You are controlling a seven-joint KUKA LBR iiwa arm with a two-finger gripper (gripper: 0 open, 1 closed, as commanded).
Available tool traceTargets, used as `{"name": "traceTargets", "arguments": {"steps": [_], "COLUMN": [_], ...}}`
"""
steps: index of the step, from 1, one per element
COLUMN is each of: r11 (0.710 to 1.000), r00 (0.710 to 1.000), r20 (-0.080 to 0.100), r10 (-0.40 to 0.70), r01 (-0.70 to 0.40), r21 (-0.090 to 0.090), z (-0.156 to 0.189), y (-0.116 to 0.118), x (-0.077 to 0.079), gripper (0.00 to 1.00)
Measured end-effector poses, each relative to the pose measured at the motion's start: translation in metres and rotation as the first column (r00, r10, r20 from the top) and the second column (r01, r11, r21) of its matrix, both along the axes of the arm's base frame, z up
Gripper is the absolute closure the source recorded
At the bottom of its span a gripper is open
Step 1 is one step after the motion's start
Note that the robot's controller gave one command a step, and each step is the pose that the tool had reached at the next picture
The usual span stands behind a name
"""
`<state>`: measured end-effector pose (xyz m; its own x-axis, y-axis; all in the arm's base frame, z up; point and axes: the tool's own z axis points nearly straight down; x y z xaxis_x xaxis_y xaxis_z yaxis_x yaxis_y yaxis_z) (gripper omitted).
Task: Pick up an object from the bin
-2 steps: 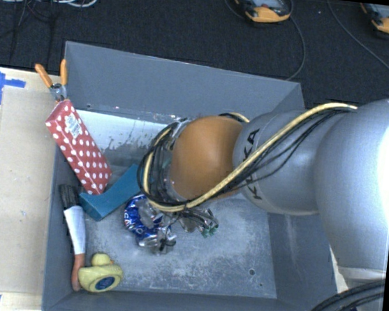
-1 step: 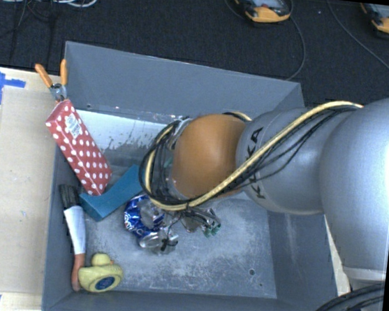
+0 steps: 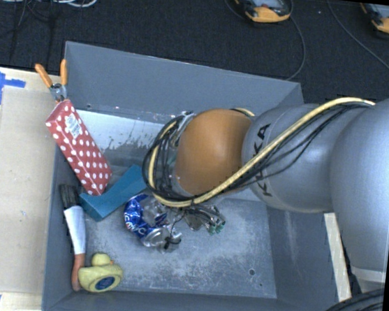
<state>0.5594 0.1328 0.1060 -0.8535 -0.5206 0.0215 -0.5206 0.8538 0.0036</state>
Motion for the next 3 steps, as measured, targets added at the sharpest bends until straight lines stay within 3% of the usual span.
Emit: {"name": "traceTargets", "arguments": {"steps": [3], "r11": [1.000], "r00": [1.000], "r20": [0.002], "r10": [-0.001], "r01": [0.001], "r21": [0.001], "z": [0.031], "y": [0.001], "x": [0.001], "gripper": [1.00]}}
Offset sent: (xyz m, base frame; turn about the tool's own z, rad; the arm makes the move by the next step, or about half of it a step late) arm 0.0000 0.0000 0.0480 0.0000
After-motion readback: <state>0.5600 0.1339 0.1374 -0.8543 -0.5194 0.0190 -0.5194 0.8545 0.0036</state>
